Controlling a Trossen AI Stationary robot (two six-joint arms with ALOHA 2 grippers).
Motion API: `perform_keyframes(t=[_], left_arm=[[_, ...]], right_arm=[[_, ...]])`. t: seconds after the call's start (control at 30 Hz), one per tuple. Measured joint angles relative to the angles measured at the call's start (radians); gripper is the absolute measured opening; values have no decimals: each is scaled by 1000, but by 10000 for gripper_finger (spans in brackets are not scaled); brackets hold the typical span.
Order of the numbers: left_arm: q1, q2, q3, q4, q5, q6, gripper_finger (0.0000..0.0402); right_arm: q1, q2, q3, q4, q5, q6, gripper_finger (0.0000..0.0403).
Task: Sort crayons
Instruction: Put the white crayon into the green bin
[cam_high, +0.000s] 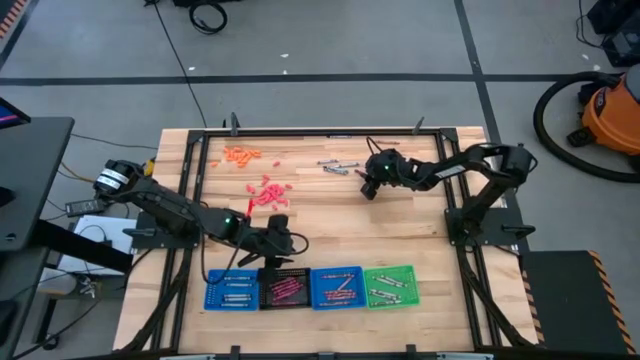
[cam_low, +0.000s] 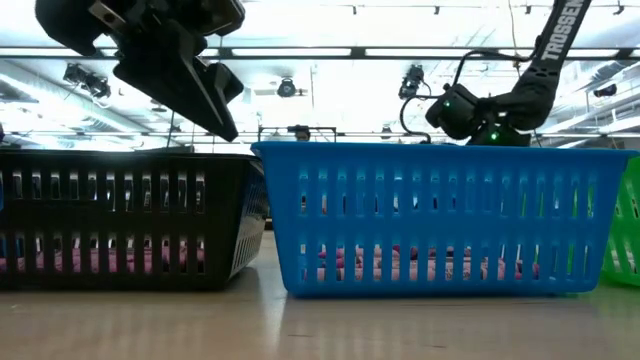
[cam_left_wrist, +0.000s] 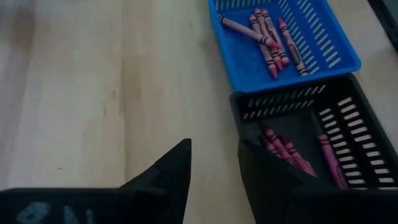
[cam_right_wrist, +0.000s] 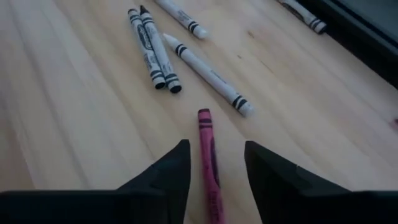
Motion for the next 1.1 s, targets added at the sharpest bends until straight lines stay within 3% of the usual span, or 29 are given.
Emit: perform_keyframes(t=[0.3, 0.63, 0.77, 1.1], left_arm=[[11, 0, 0, -17, 0, 14, 142], [11, 0, 0, -34, 0, 1, 142], [11, 0, 0, -42, -1, 1, 142], [11, 0, 0, -51, -1, -9, 142]], right_arm=[[-7, 67, 1, 37, -2, 2, 145], [-10, 68, 4, -1, -9, 54, 32], [-9, 67, 4, -2, -28, 56, 8], [-8, 8, -2, -41, -49, 61, 5]])
